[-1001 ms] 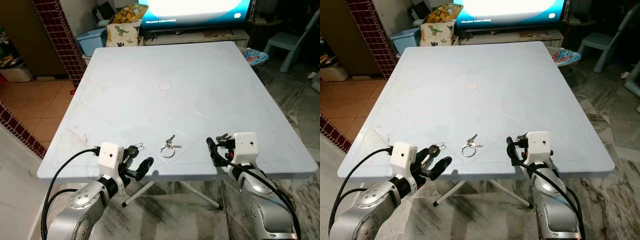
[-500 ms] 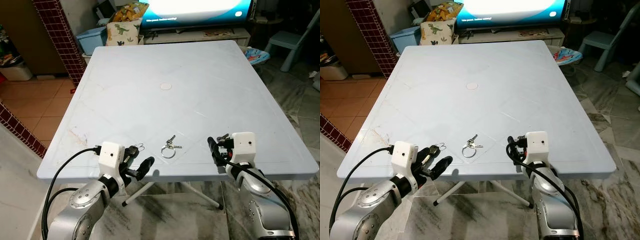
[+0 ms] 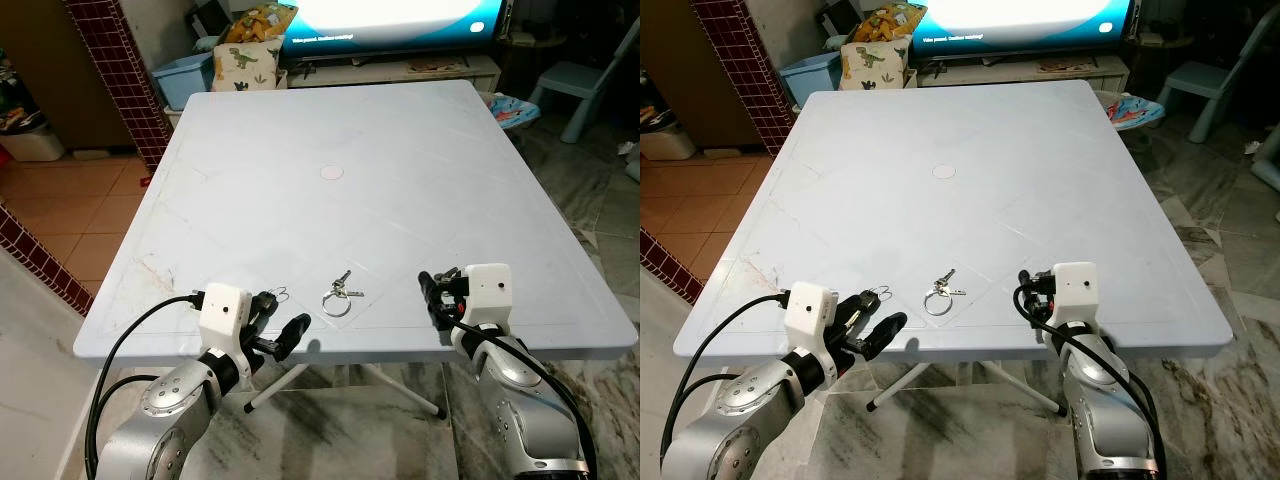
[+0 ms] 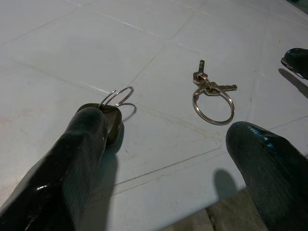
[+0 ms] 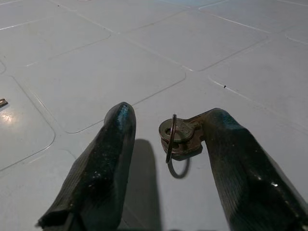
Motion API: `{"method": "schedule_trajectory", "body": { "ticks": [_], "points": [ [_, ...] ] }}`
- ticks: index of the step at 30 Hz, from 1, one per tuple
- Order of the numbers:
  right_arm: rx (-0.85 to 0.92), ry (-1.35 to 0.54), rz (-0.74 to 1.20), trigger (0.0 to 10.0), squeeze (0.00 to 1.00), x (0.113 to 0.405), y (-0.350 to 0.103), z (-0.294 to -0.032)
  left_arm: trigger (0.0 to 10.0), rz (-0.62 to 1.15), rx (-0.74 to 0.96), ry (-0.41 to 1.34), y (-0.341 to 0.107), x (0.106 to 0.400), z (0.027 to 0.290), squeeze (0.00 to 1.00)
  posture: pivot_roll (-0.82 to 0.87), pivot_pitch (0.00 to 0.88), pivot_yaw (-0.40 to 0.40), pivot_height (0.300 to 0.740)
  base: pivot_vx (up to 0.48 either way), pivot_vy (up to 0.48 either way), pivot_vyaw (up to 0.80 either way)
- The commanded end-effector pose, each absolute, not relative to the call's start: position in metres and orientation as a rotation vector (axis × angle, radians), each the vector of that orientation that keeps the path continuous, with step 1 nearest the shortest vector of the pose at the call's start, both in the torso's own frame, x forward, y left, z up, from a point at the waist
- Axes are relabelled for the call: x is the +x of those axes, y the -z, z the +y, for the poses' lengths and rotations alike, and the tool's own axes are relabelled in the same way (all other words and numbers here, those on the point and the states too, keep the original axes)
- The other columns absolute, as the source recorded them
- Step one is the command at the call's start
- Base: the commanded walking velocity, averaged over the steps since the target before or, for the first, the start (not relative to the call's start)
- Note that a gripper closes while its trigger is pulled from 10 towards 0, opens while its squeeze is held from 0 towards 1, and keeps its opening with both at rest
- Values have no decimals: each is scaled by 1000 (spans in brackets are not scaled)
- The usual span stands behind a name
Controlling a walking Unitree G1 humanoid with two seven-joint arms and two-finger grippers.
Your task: Hang keys on a hook
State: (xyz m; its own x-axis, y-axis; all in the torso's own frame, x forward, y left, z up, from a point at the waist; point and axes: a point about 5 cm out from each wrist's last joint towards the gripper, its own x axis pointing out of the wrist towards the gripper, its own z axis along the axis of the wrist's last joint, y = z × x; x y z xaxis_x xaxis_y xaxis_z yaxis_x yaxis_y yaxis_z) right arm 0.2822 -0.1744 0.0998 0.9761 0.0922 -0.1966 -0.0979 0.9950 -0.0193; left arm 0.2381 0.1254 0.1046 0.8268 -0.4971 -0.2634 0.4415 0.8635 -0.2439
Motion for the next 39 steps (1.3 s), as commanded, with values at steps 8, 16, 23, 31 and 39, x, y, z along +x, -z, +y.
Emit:
{"method": "schedule_trajectory", "body": {
  "ticks": [8,16,23,31,39],
  "points": [
    [-32,-76,181,0,0,281,-103,-175,10000,323,-160,508,-105,239,124,0,-45,81,74,740,0,0,0],
    [-55,-61,196,10000,0,274,-104,-173,10000,322,-162,508,-105,239,124,0,-47,82,71,740,0,0,0],
    [-47,-42,194,10000,1000,272,-104,-172,10000,322,-163,511,-104,240,123,0,-47,82,71,740,0,0,0],
    [-51,-46,205,10000,0,276,-103,-173,10000,321,-161,512,-104,241,123,0,-48,80,73,740,0,0,0],
    [-34,-30,208,2000,0,281,-102,-176,10000,320,-157,513,-104,242,123,0,-46,81,75,740,0,0,0]
  ]
}}
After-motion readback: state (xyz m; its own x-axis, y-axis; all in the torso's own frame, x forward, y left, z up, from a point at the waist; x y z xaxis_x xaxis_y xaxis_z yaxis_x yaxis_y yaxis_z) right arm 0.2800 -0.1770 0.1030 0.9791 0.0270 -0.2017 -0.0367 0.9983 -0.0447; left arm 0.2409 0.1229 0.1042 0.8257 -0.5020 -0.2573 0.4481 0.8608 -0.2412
